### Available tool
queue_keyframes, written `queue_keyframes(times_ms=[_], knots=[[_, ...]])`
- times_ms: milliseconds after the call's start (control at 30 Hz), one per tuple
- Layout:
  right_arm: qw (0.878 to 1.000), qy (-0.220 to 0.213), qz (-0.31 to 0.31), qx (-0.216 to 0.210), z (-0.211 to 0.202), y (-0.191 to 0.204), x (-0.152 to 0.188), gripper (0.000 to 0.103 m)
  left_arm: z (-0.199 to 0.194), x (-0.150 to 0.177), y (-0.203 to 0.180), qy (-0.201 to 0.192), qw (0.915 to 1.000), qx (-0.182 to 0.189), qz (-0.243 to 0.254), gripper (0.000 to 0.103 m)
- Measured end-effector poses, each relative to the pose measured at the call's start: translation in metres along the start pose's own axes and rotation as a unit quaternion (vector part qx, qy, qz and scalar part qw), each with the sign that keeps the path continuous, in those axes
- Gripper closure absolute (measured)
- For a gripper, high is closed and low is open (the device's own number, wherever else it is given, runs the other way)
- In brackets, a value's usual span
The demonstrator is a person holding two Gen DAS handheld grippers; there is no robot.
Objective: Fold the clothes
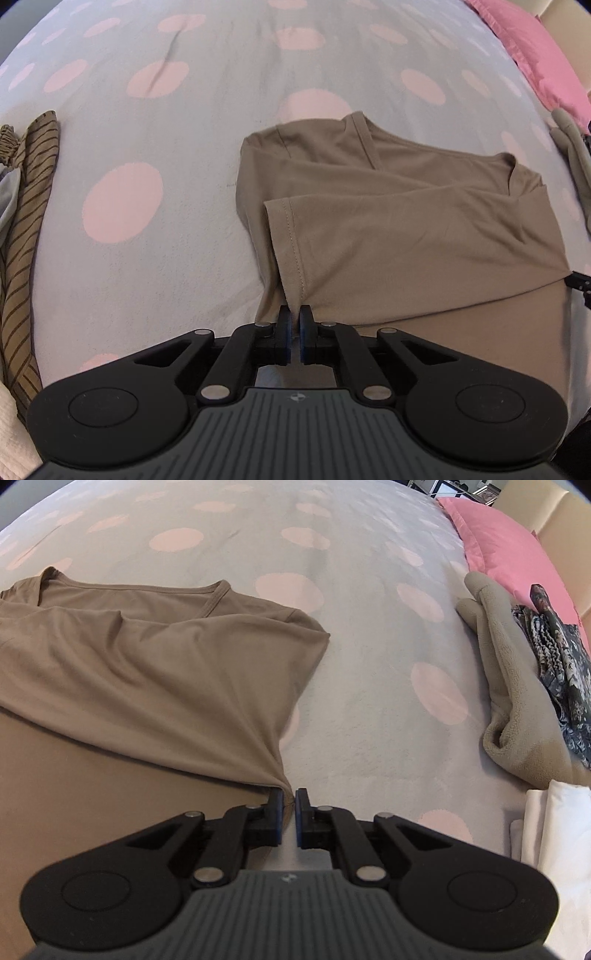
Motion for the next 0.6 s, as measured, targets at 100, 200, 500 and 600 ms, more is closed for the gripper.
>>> queue_keyframes(times_ms=[100,200,500,600], knots=[[0.999,0.004,0.029,-0.024,-0.012,-0.011,0.000,0.072,-0.003,-0.002,-0.002,-0.005,1.0000,0.004,0.007,0.098],[0.995,-0.017,0.077,-0.058,-0.032,-0.027,-0.005,0.071,-0.010,-0.009,-0.002,-0.015,0.9998,0.013,0.005,0.085],[0.978,-0.083,0.178,-0.067,-0.016,-0.057,-0.047,0.066,-0.005,-0.032,-0.004,-0.051,0.9984,-0.006,-0.025,0.084],[0.975,-0.091,0.191,-0.063,0.003,-0.061,-0.063,0.066,0.003,-0.037,-0.006,-0.050,0.9983,-0.010,-0.029,0.085]])
Point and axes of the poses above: each gripper's, at about its wrist camera, not at the fingertips, and z roughly the way its jaws point, y to its left, x to its underside, the point moved 5 cm from there along z, roughly the way its jaws point, and after that the axes turned 14 degrees about -z, right-handed, at the moved point
